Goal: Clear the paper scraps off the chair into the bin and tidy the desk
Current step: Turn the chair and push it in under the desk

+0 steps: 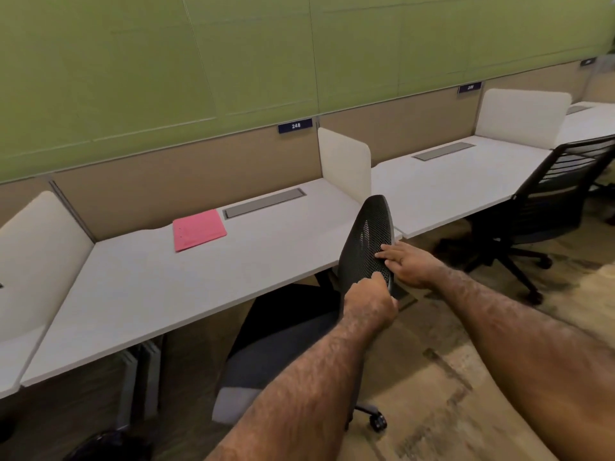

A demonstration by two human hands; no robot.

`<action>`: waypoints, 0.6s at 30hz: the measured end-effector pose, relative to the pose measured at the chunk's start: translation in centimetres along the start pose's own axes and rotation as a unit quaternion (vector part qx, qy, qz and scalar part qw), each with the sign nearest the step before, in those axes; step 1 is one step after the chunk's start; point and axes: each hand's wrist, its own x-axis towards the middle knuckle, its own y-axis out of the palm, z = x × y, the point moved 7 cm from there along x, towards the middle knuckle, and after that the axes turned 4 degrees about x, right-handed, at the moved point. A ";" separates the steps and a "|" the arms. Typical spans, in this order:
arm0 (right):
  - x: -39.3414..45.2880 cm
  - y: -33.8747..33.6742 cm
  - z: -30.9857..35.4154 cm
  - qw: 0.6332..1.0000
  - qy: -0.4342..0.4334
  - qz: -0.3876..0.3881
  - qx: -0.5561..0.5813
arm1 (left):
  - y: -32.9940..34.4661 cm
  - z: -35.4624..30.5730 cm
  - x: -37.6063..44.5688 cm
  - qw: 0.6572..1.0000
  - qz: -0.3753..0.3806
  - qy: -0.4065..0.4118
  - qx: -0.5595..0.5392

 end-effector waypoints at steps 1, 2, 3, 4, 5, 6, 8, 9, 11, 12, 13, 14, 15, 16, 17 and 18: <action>-0.2 0.1 0.0 1.000 -0.009 -0.009 -0.002 | -0.2 -0.1 -0.2 1.000 -0.009 0.011 0.008; -0.5 0.2 0.1 1.000 -0.020 -0.023 -0.004 | -0.2 -0.1 -0.5 1.000 -0.017 0.019 0.017; -0.8 0.2 0.2 0.999 -0.033 -0.039 -0.007 | -0.3 -0.1 -0.9 0.999 -0.022 0.022 0.024; -1.0 0.2 0.4 0.997 -0.047 -0.057 -0.013 | -0.2 0.0 -1.5 0.999 -0.026 0.022 0.029; -1.4 0.2 0.6 0.995 -0.063 -0.073 -0.020 | -0.1 0.1 -2.2 0.999 -0.031 0.022 0.034; -1.8 0.2 0.8 0.993 -0.082 -0.086 -0.029 | 0.0 0.3 -3.0 0.998 -0.037 0.023 0.039; -3.1 0.5 1.5 0.986 -0.119 -0.106 -0.044 | 0.2 0.7 -5.1 0.998 -0.042 0.028 0.049; -3.9 0.7 1.9 0.982 -0.141 -0.117 -0.046 | 0.3 1.2 -6.1 0.997 -0.038 0.028 0.055; -5.5 1.3 2.9 0.973 -0.181 -0.137 -0.026 | 0.3 2.5 -8.2 0.998 -0.027 0.019 0.057; -6.0 1.6 3.4 0.970 -0.195 -0.147 0.001 | 0.1 3.2 -9.1 0.998 -0.025 0.014 0.053; -6.4 1.8 3.8 0.966 -0.203 -0.154 0.040 | -0.3 4.0 -10.0 0.999 -0.024 0.008 0.047; -6.6 2.0 4.0 0.963 -0.201 -0.159 0.086 | -0.7 4.7 -10.9 0.999 -0.023 0.000 0.040; -6.6 2.0 4.1 0.959 -0.192 -0.163 0.130 | -1.1 5.5 -11.8 0.999 -0.022 -0.010 0.036; -6.5 1.9 3.9 0.957 -0.178 -0.163 0.163 | -1.6 6.1 -12.6 0.999 -0.023 -0.019 0.035; -6.4 1.9 3.6 0.957 -0.168 -0.160 0.176 | -2.0 6.5 -13.5 0.999 -0.023 -0.028 0.039; -6.4 1.7 3.3 0.958 -0.164 -0.159 0.171 | -2.5 6.9 -14.5 0.998 -0.023 -0.037 0.047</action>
